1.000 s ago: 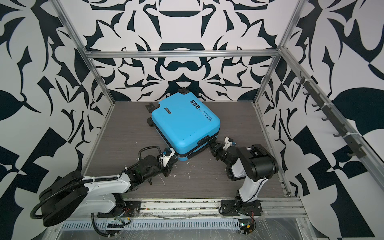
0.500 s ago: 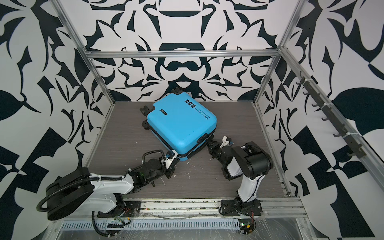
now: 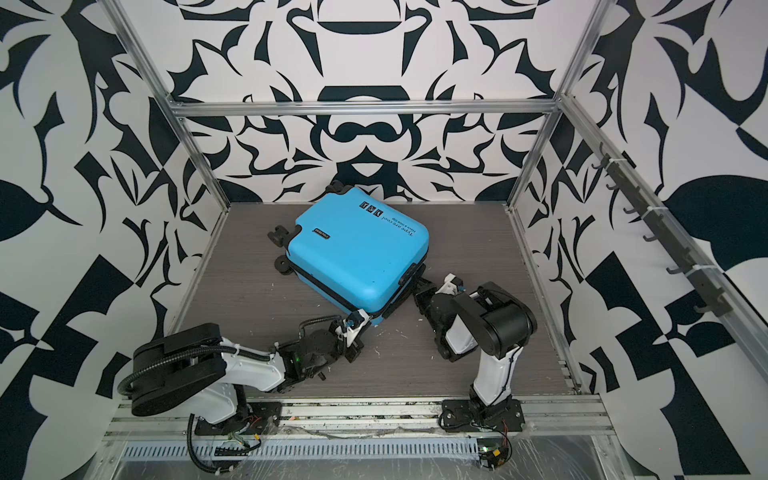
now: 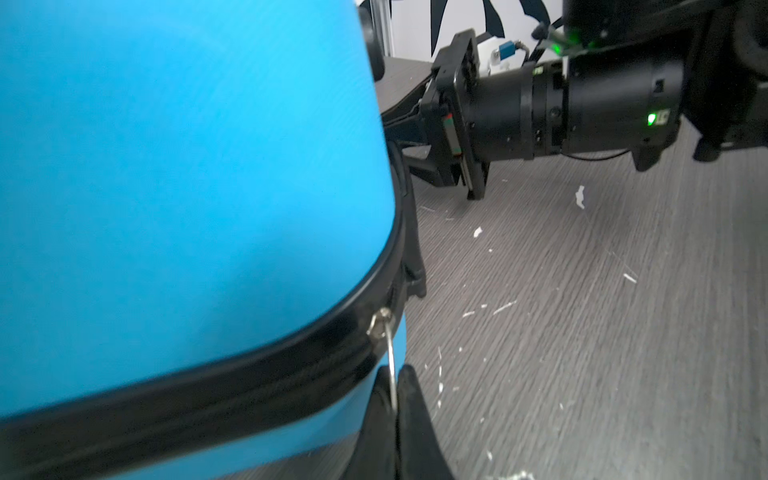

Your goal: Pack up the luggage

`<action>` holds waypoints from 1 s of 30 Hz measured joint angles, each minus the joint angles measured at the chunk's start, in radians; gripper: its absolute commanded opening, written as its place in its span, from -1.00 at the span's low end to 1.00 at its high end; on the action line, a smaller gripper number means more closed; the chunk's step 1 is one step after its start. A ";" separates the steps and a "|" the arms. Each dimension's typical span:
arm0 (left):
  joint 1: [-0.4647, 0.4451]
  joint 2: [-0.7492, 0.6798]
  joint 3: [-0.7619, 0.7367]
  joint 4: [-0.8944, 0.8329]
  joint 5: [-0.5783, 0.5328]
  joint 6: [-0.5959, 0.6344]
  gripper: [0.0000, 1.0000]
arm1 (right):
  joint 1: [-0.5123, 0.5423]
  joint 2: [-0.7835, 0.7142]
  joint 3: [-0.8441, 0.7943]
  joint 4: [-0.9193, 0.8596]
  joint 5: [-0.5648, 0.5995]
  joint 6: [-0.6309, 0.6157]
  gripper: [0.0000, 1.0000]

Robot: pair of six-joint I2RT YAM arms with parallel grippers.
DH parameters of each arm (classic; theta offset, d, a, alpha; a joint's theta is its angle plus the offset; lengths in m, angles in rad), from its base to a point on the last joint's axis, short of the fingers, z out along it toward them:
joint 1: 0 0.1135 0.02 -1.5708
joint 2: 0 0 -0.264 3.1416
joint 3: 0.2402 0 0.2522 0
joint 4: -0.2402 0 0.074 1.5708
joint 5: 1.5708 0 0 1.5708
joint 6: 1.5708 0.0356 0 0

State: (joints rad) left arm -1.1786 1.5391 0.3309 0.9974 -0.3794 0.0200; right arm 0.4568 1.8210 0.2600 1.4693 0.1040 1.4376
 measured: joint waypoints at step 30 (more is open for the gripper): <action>-0.152 0.159 0.234 -0.122 -0.252 -0.026 -1.00 | 0.112 0.074 0.069 0.025 0.193 -0.019 -1.00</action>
State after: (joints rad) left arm -1.3304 1.6981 0.5652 0.8749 -0.6312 -0.0059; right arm 0.5686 1.8954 0.3290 1.4944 0.2974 1.4181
